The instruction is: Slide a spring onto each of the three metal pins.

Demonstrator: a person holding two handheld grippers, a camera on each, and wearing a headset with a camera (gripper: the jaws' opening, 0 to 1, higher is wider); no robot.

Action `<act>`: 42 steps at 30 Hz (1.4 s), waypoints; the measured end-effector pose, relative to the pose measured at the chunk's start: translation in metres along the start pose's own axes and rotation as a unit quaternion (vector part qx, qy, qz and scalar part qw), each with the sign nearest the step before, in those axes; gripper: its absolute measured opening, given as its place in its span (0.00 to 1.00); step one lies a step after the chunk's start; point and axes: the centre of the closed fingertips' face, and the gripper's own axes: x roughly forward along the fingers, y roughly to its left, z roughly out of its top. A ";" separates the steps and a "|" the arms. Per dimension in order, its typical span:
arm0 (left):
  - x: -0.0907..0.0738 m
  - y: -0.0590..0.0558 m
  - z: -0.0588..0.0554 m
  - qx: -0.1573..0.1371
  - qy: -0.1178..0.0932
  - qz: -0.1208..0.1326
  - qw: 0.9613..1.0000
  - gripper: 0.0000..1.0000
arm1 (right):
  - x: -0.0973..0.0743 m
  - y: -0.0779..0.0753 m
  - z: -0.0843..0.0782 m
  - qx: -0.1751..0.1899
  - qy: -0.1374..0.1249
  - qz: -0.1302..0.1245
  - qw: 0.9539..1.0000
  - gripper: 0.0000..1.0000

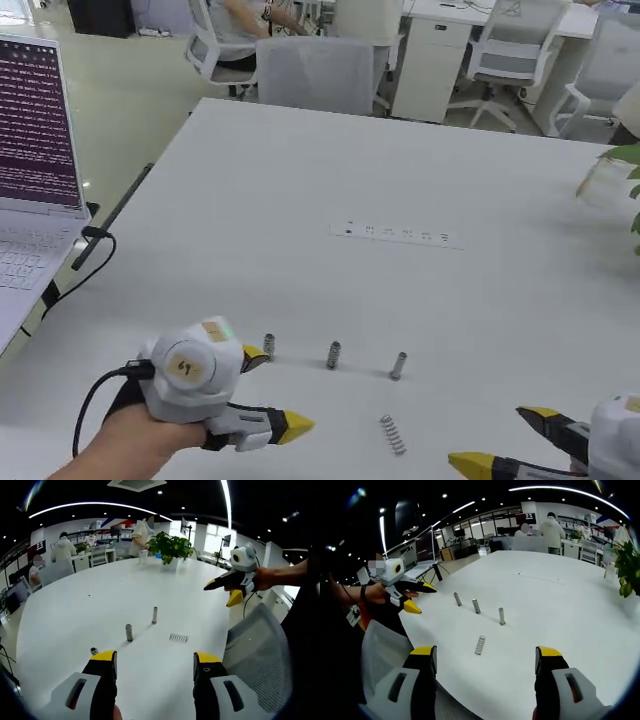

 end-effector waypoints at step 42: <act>0.117 -0.050 0.002 0.144 0.071 -0.146 0.976 0.49 | -0.023 -0.005 -0.011 0.014 0.000 -0.014 1.000 0.77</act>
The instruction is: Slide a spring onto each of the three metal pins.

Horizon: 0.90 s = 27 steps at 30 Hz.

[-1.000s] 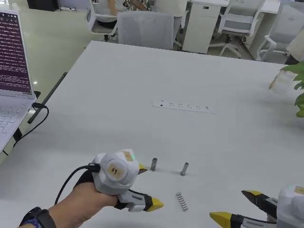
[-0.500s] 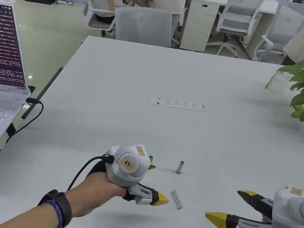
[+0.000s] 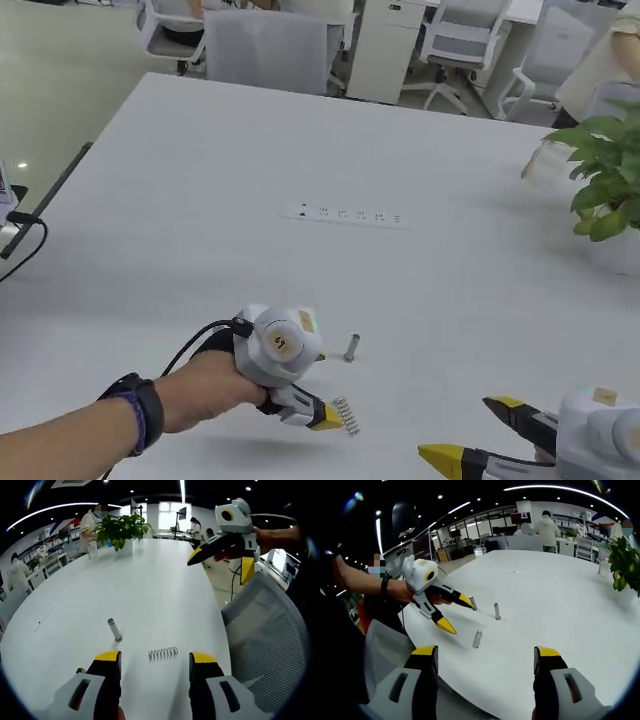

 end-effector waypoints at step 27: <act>0.051 -0.023 -0.022 0.070 0.066 -0.087 0.992 0.36 | 0.012 0.018 0.002 -0.020 0.009 0.030 0.999 0.76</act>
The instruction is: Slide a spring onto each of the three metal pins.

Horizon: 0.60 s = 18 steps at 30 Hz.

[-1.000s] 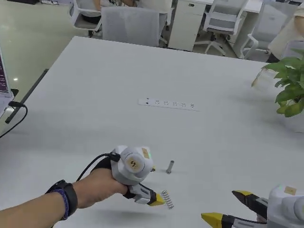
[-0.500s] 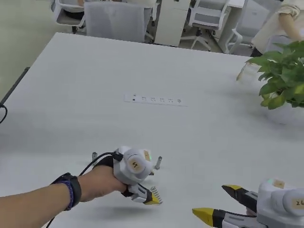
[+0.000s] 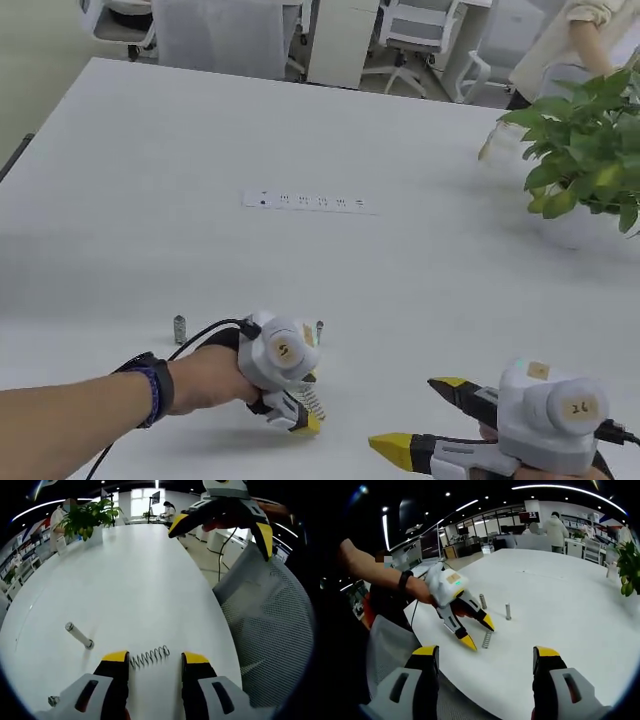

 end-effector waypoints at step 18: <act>0.001 0.005 -0.016 -0.037 0.006 0.026 0.999 0.16 | 0.004 0.001 -0.002 0.001 0.003 0.005 1.000 0.73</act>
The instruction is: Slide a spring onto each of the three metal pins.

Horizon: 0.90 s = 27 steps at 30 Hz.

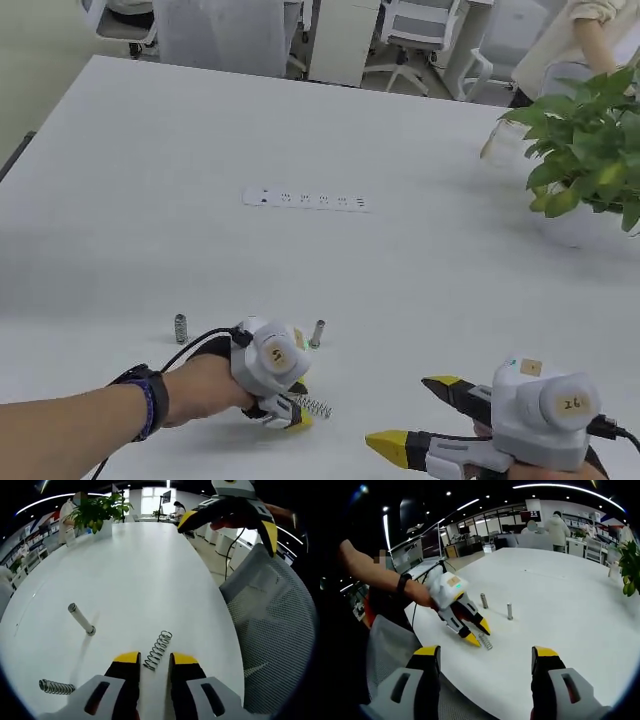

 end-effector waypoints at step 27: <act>-0.032 0.000 -0.023 -0.055 -0.003 0.041 0.998 0.02 | 0.011 0.008 0.001 -0.003 0.004 0.020 1.000 0.70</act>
